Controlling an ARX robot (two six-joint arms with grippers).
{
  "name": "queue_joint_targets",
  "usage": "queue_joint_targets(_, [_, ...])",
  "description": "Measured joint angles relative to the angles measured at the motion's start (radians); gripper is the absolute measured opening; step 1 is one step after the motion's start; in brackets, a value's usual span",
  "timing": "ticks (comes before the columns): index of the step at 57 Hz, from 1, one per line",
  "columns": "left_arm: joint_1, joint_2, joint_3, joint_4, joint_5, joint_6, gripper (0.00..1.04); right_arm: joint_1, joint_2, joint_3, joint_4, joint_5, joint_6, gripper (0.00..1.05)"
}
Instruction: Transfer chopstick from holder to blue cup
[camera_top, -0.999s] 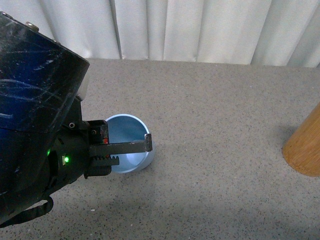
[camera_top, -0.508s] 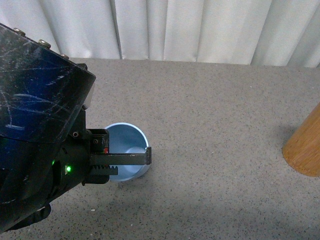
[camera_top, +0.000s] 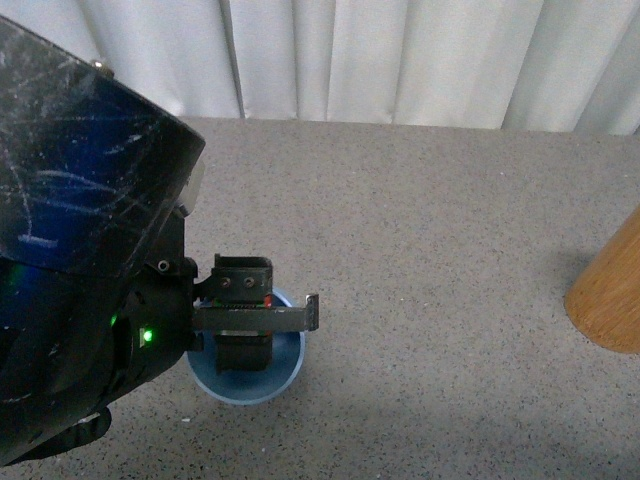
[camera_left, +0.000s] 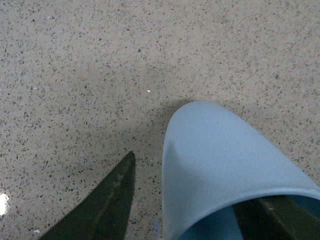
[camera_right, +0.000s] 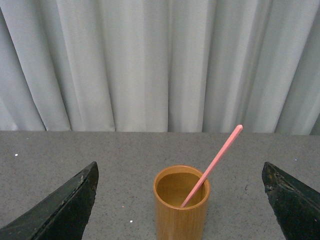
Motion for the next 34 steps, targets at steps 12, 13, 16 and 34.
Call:
queue_joint_targets(12, [0.0,-0.013,0.021,-0.014,0.0,-0.005,0.85,0.0,0.0,0.0,0.0,0.0,0.0,0.95])
queue_joint_targets(13, [-0.001,-0.014,0.022,-0.016,0.0,-0.005,0.89,0.0,0.0,0.0,0.0,0.0,0.0,0.95])
queue_joint_targets(16, [0.0,-0.015,0.022,-0.018,0.0,-0.005,0.96,0.0,0.0,0.0,0.0,0.0,0.0,0.95])
queue_joint_targets(34, [0.003,-0.016,0.024,-0.022,0.001,-0.009,0.98,0.0,0.0,0.0,0.0,0.0,0.0,0.95])
